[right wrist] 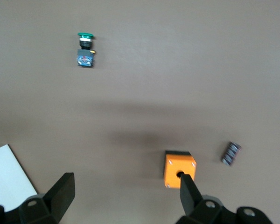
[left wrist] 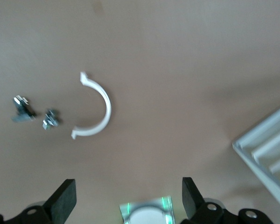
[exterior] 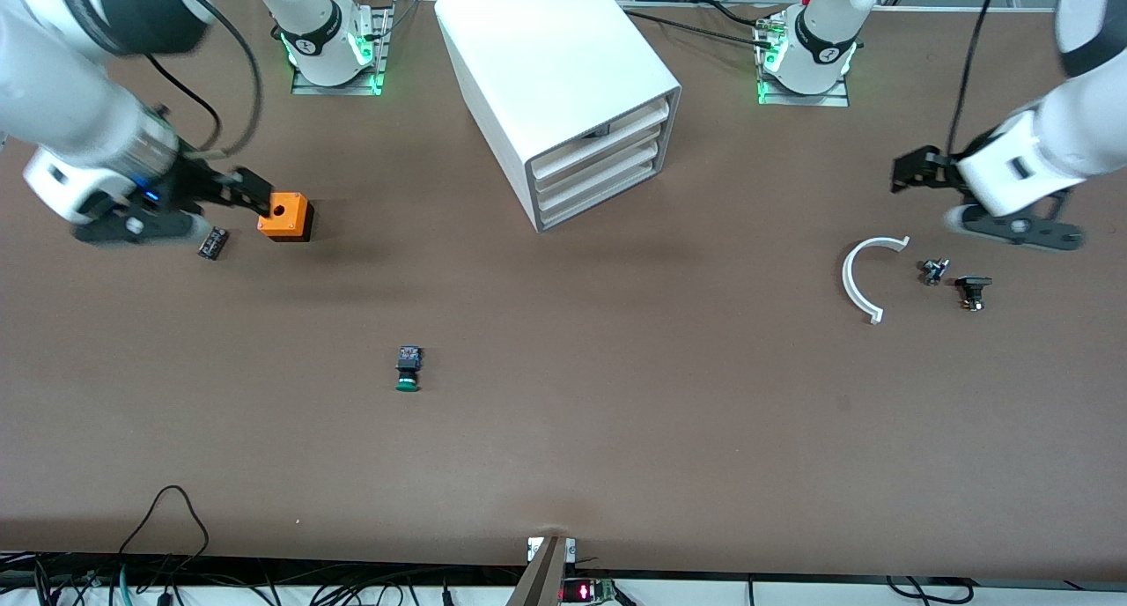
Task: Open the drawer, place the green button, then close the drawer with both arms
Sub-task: 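Move the right gripper to the green button while the left gripper reaches the drawer, then grasp the green button with the right gripper while the left gripper hooks the drawer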
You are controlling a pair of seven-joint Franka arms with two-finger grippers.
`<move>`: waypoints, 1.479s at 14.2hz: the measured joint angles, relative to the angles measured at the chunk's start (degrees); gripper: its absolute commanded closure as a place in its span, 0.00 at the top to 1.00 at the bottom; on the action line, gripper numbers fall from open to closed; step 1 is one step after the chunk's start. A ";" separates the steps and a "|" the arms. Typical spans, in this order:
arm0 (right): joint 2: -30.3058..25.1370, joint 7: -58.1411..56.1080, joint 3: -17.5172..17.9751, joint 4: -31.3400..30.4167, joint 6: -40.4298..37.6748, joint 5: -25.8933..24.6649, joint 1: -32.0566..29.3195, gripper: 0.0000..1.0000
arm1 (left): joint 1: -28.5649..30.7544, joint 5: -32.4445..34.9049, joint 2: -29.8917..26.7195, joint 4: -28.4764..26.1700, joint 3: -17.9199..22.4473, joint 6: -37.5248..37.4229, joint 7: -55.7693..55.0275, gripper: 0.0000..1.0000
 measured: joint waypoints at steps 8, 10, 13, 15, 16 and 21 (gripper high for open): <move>13.15 4.84 0.13 0.10 18.88 0.02 5.65 1.00 | -0.65 -30.14 9.50 -5.39 -1.40 5.63 4.65 1.00; 16.56 7.11 0.12 0.10 23.89 0.02 6.21 1.00 | -0.90 -36.77 10.15 -12.27 -3.93 14.24 11.16 1.00; 22.81 9.85 0.13 2.34 28.45 0.02 7.06 1.00 | -1.10 -46.72 10.48 -22.67 -7.58 24.89 20.28 1.00; 27.22 11.38 0.12 5.27 28.87 0.02 7.25 1.00 | -1.16 -51.90 10.97 -27.63 -9.32 29.08 27.08 1.00; 29.18 12.09 0.10 6.84 29.09 0.02 7.25 1.00 | -1.18 -55.57 11.68 -29.66 -9.66 29.95 31.08 0.99; 36.89 14.01 0.05 13.49 31.06 0.02 7.38 1.00 | -1.23 -71.99 19.23 -36.05 -11.04 30.56 52.19 0.85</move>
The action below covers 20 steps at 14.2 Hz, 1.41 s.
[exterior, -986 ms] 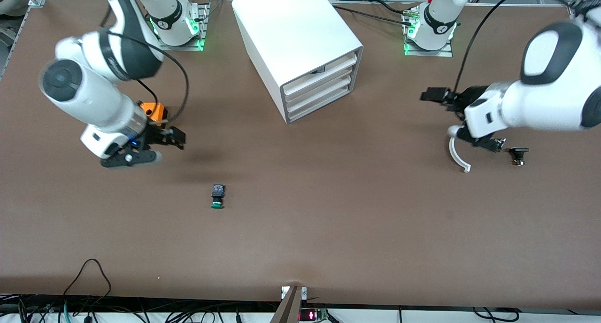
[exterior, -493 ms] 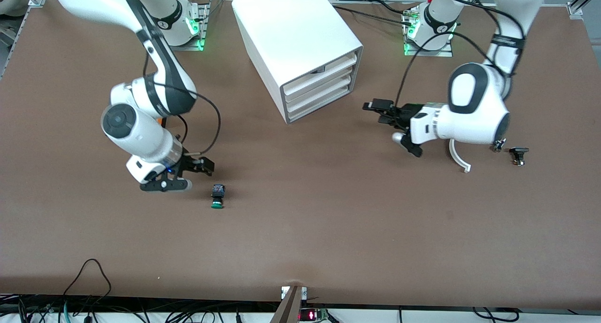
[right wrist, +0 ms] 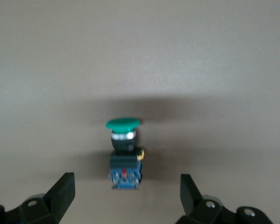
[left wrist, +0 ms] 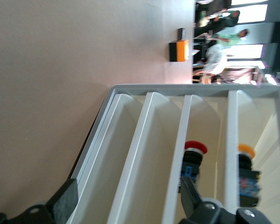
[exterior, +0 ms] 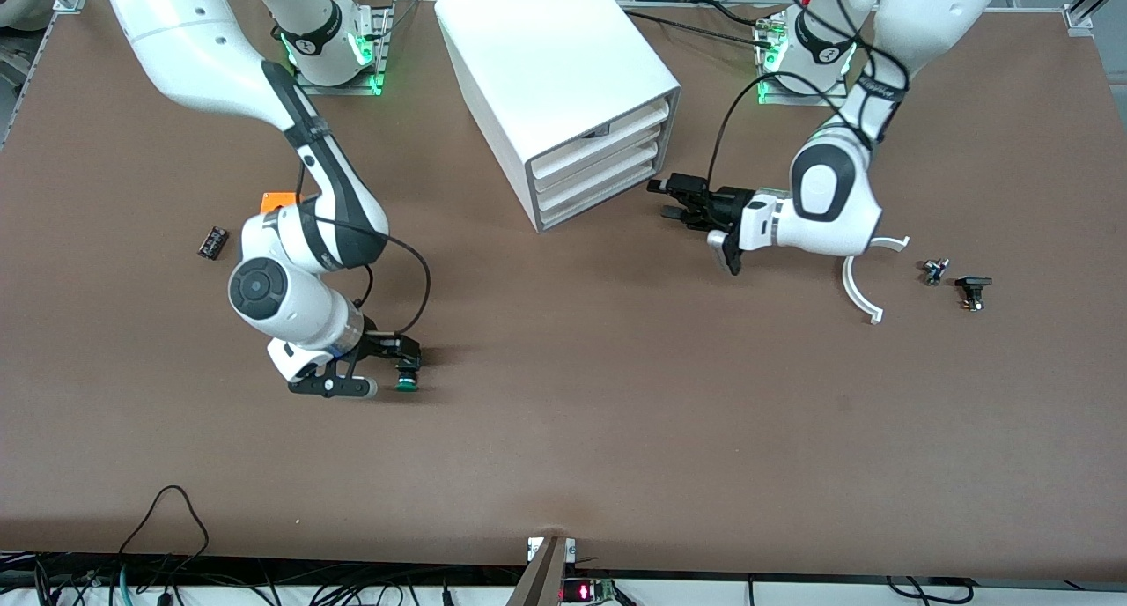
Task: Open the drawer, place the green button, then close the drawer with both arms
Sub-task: 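Grasp the green button with the right gripper while the left gripper hooks the drawer, then pull the bottom drawer open with the left gripper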
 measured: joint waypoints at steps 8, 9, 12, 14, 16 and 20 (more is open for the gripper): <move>5.81 1.48 0.01 0.62 4.64 0.00 0.77 0.96 | -0.56 -3.43 6.06 -2.66 -3.51 -0.11 6.80 0.69; 5.98 1.48 0.01 0.63 4.76 0.00 0.79 0.89 | -0.58 -3.47 7.14 -2.77 -3.67 -0.11 7.70 0.64; 6.02 1.41 0.01 0.64 4.76 0.00 1.07 0.42 | -0.39 -3.49 9.07 -2.79 -4.07 -0.22 8.97 0.32; 6.02 1.38 0.02 0.64 4.76 -0.01 1.46 0.14 | -0.17 -3.64 9.19 -2.73 -4.63 -0.83 9.06 0.11; 6.02 1.38 0.03 0.64 4.75 -0.04 2.08 0.00 | 0.13 -3.71 9.17 -2.51 -4.87 -2.32 9.23 0.00; 6.00 1.38 0.02 0.75 4.75 -0.06 2.61 0.00 | 0.73 -3.72 9.27 -2.45 -4.97 -3.42 10.63 0.00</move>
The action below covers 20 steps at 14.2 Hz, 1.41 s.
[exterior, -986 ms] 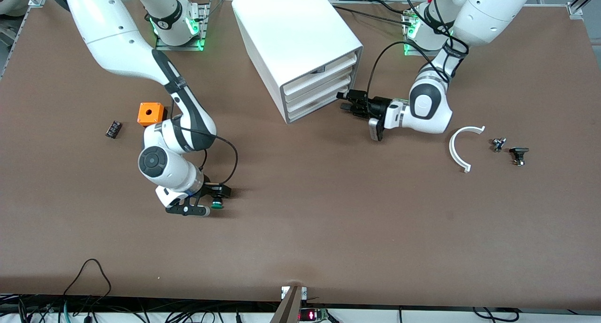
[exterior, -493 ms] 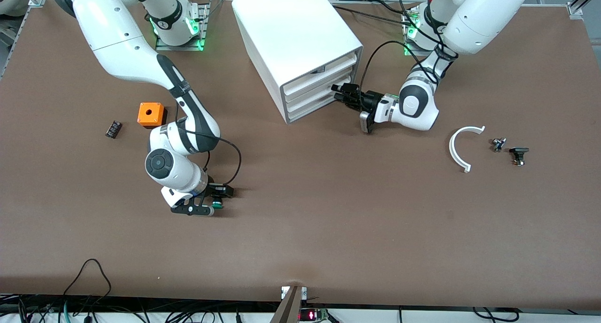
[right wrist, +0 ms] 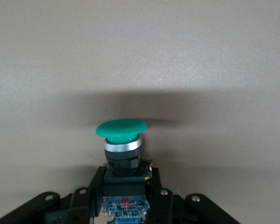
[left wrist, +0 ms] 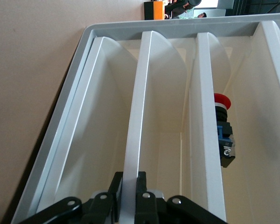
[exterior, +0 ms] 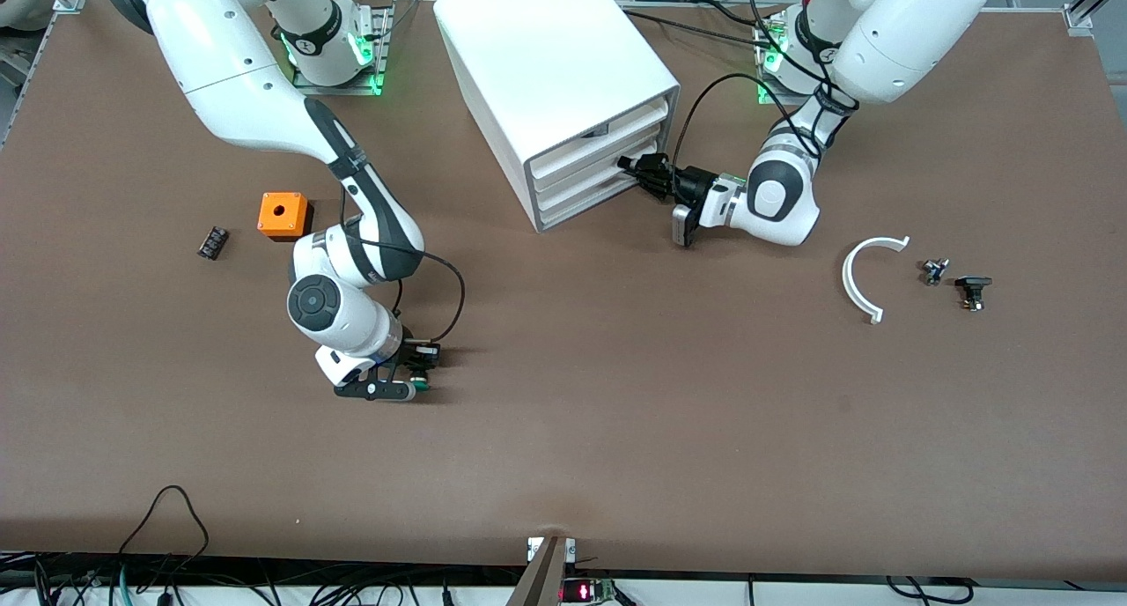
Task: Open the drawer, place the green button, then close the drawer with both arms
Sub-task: 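Pull the bottom drawer open with the left gripper, then carry the green button to the drawer while the left gripper withdraws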
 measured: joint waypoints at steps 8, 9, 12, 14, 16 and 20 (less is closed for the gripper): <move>-1.06 1.88 -0.03 4.89 -6.97 -0.78 1.39 0.00 | 3.28 7.28 0.09 7.15 3.31 0.77 -1.90 0.00; -1.78 3.50 -0.03 5.26 -8.19 -2.51 1.82 0.00 | 3.37 9.44 0.10 8.95 4.26 0.77 -3.22 0.00; -3.82 7.17 -0.03 8.01 -15.15 -7.36 3.47 0.00 | 3.63 16.07 0.11 13.84 6.55 0.72 -7.22 0.00; -4.77 8.32 -0.05 12.12 -21.43 -9.39 4.90 0.00 | 3.68 19.01 0.13 16.30 6.96 0.71 -10.78 0.99; -5.23 10.50 -0.07 16.33 -26.06 -11.59 6.94 0.00 | 3.57 20.36 0.14 17.39 6.95 0.85 -13.68 1.00; -5.65 18.22 -0.05 21.45 -29.58 -12.81 11.65 0.00 | 3.59 21.35 -0.02 18.71 7.50 1.15 -16.12 1.00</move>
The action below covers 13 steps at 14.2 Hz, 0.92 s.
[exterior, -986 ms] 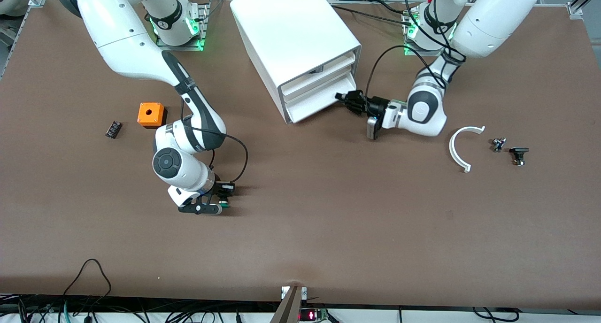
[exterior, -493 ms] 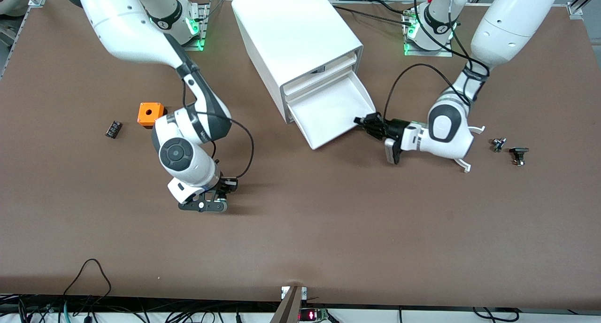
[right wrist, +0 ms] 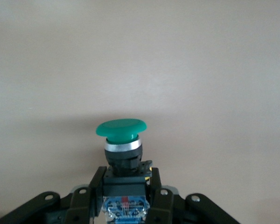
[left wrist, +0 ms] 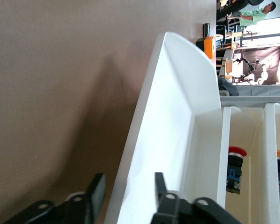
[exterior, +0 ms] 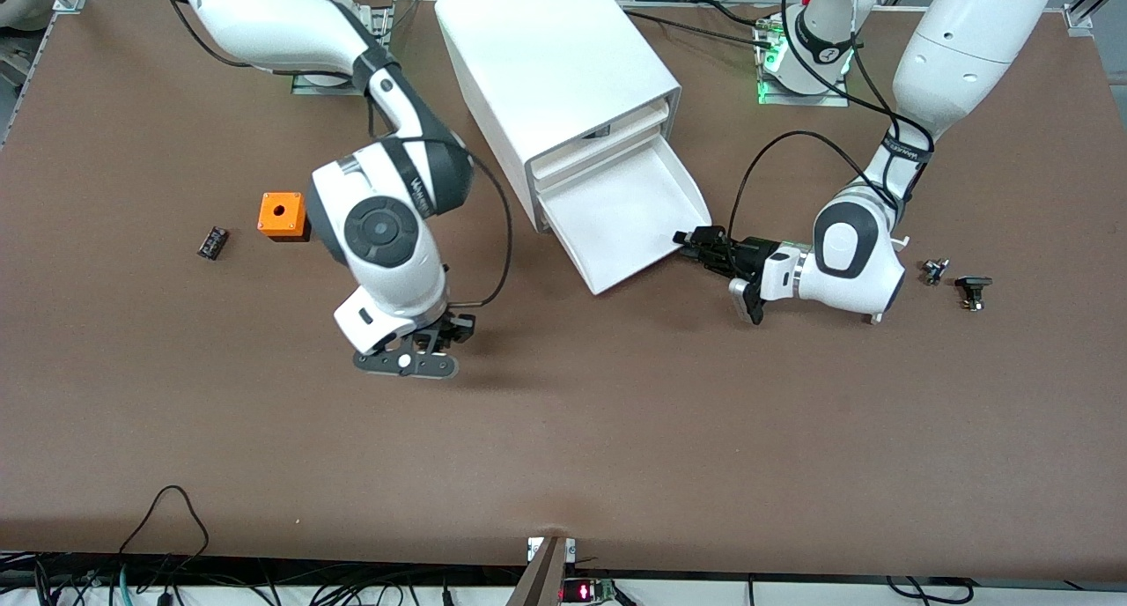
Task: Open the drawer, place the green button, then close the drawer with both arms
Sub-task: 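Carry the green button to the drawer while the left gripper withdraws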
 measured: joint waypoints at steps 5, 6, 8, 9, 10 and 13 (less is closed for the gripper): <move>-0.77 8.79 0.04 1.54 -0.27 -0.08 3.72 0.00 | 0.19 11.32 -1.15 4.88 0.46 -0.05 -9.54 1.00; -1.00 10.17 0.04 1.74 -0.35 -0.08 4.38 0.00 | 0.19 14.52 -1.43 5.86 0.46 -0.13 -12.51 1.00; -1.68 13.15 0.04 1.85 -0.80 -0.09 5.80 0.00 | 0.17 22.01 -1.70 7.82 0.45 -1.01 -18.61 1.00; -1.97 14.78 0.05 2.11 -1.30 -0.09 6.55 0.00 | 0.07 26.35 -1.72 8.89 0.40 -1.85 -22.16 1.00; -2.07 16.48 0.04 3.03 -2.20 -0.10 7.30 0.00 | -0.03 30.74 -1.72 9.97 0.25 -2.86 -26.01 1.00; -2.18 22.66 0.05 6.16 -5.24 -0.11 9.34 0.00 | -0.69 43.84 -1.79 14.18 -0.22 -8.18 -38.93 1.00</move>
